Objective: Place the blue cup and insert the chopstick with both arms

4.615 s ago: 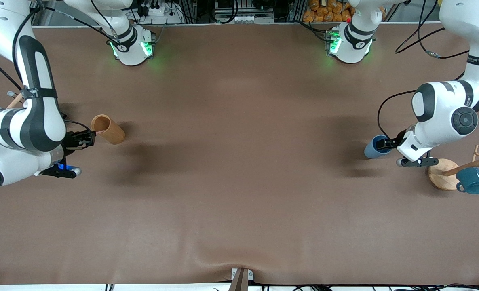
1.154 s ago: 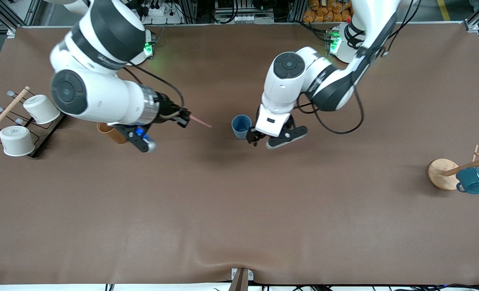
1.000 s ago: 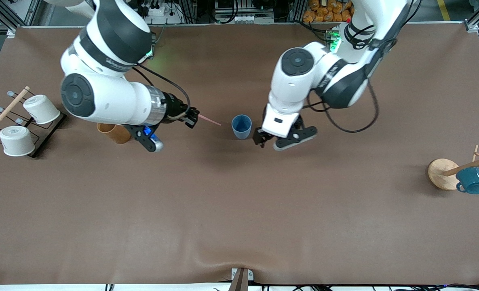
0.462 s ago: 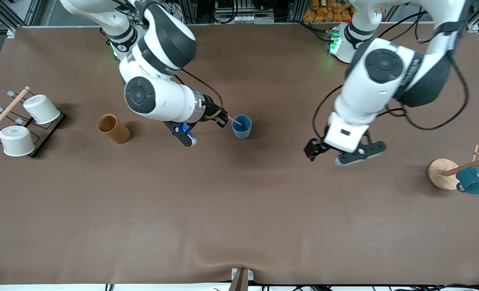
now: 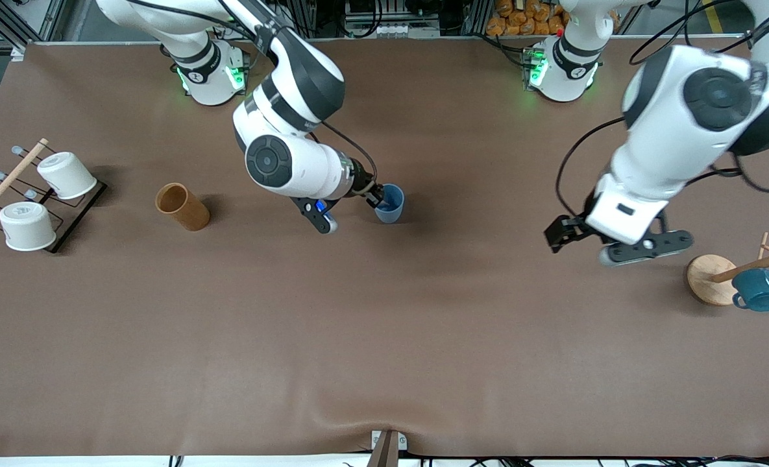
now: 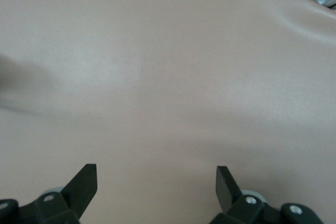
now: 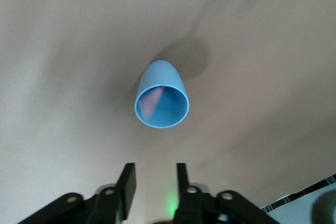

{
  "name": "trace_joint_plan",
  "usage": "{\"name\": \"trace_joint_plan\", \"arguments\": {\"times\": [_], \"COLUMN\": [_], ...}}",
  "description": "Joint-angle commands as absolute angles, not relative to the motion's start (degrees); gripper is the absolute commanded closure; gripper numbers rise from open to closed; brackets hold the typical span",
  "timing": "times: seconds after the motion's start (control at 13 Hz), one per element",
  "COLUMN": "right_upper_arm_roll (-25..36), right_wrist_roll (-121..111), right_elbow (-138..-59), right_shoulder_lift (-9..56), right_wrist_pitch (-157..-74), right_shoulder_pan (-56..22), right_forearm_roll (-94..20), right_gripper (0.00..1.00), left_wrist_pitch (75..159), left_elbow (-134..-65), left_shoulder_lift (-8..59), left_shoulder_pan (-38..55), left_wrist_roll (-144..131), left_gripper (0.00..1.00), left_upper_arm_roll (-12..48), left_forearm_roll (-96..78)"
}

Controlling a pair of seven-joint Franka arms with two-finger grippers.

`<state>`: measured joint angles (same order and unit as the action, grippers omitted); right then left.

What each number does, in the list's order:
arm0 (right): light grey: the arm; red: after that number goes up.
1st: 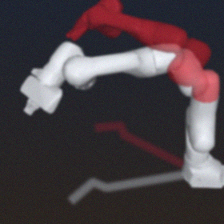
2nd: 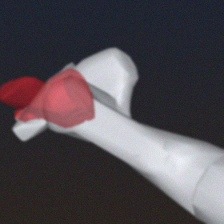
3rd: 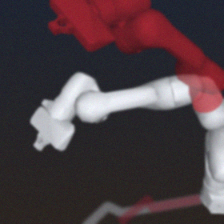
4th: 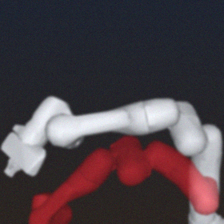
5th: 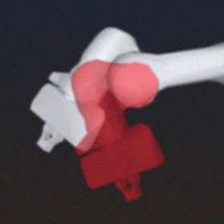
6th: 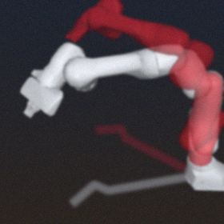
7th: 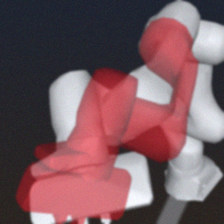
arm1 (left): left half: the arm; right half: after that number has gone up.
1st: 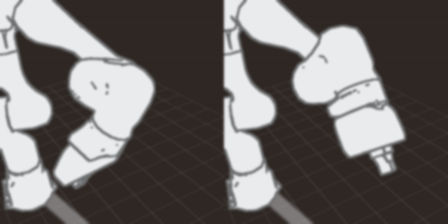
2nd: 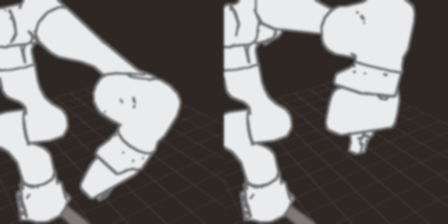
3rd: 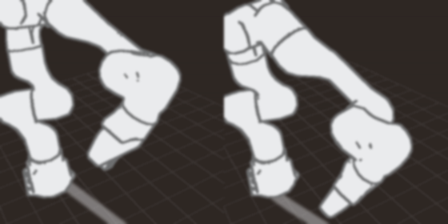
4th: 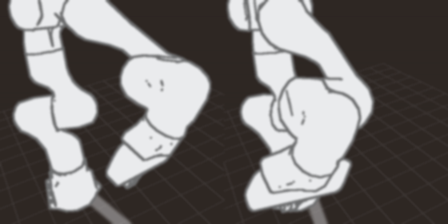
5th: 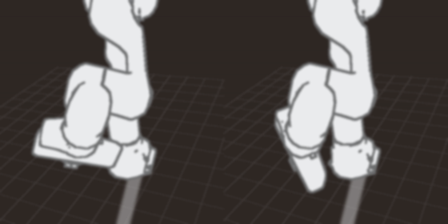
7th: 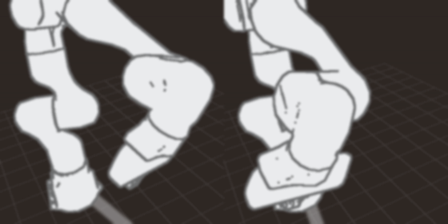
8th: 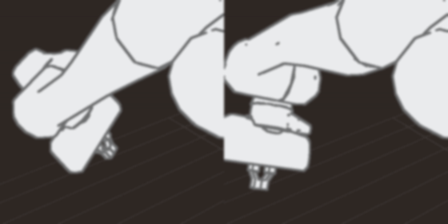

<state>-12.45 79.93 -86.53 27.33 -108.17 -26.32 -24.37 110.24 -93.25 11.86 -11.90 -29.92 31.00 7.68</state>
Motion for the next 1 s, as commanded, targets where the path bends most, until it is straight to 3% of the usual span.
{"name": "trace_joint_plan", "arguments": {"times": [0.0,0.15,0.38,0.62,0.92], "right_upper_arm_roll": [-12.13,-12.22,-11.51,-11.52,-17.31], "right_wrist_roll": [81.39,80.95,80.34,60.04,40.79], "right_elbow": [-81.77,-75.79,-70.94,-65.14,-64.95], "right_shoulder_lift": [25.58,25.66,24.70,24.35,22.15], "right_wrist_pitch": [-99.02,-88.73,-82.45,-73.42,-71.63], "right_shoulder_pan": [-21.82,-17.42,-13.55,-11.70,2.27], "right_forearm_roll": [-23.38,-21.46,-18.38,-9.42,-6.45], "right_gripper": [0.00,0.00,0.00,0.00,0.00], "left_wrist_pitch": [107.50,104.95,100.03,95.82,93.00], "left_elbow": [-93.17,-92.64,-89.04,-86.58,-86.66], "left_shoulder_lift": [9.23,8.26,7.73,7.47,4.13], "left_shoulder_pan": [-15.02,-15.47,-15.91,-16.79,-3.01], "left_wrist_roll": [-24.36,-24.08,-23.03,-20.40,-10.58], "left_gripper": [0.00,0.00,0.00,0.00,0.00], "left_upper_arm_roll": [31.38,31.11,31.11,30.42,11.02], "left_forearm_roll": [5.89,5.89,5.98,5.98,3.97]}}
